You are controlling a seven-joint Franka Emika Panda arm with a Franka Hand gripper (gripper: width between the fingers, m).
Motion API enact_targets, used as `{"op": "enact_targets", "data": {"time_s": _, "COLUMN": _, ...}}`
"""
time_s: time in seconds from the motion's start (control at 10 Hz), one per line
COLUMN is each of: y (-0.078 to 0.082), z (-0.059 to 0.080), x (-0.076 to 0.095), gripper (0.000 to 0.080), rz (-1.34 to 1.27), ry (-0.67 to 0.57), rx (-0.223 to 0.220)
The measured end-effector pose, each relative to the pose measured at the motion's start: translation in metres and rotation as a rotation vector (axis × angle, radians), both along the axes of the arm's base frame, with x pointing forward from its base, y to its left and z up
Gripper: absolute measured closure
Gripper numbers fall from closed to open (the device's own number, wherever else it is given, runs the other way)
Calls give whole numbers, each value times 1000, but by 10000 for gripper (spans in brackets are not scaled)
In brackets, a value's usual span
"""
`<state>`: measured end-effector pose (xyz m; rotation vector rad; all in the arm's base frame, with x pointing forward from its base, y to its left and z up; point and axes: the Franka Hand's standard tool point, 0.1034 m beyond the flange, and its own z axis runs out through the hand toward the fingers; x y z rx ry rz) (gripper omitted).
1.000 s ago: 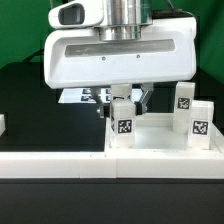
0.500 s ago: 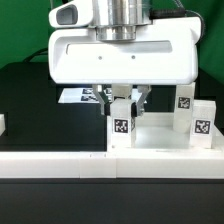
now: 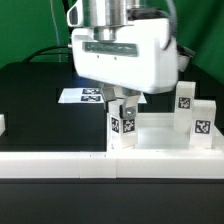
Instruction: Assemble square table
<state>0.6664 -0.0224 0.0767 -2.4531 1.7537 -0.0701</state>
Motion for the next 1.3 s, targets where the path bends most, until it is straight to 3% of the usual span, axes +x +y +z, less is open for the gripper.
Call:
{"op": "enact_targets", "data": {"time_s": 0.4, "y": 3, "z": 0, "x": -1, "gripper": 509, "rz": -255, "ry": 26, "rx": 29}}
{"op": "enact_targets", "data": {"time_s": 0.7, "y": 9, "z": 0, "x": -1, "gripper": 509, "rz": -693, "ry": 62, "rx": 123}}
{"op": "enact_targets", "data": {"time_s": 1.0, "y": 8, "z": -1, "x": -2, "gripper": 508, "rz": -836, "ry": 62, "rx": 145}}
{"op": "enact_targets", "data": {"time_s": 1.3, "y": 7, "z": -1, "x": -3, "gripper": 502, "rz": -840, "ry": 67, "rx": 133}}
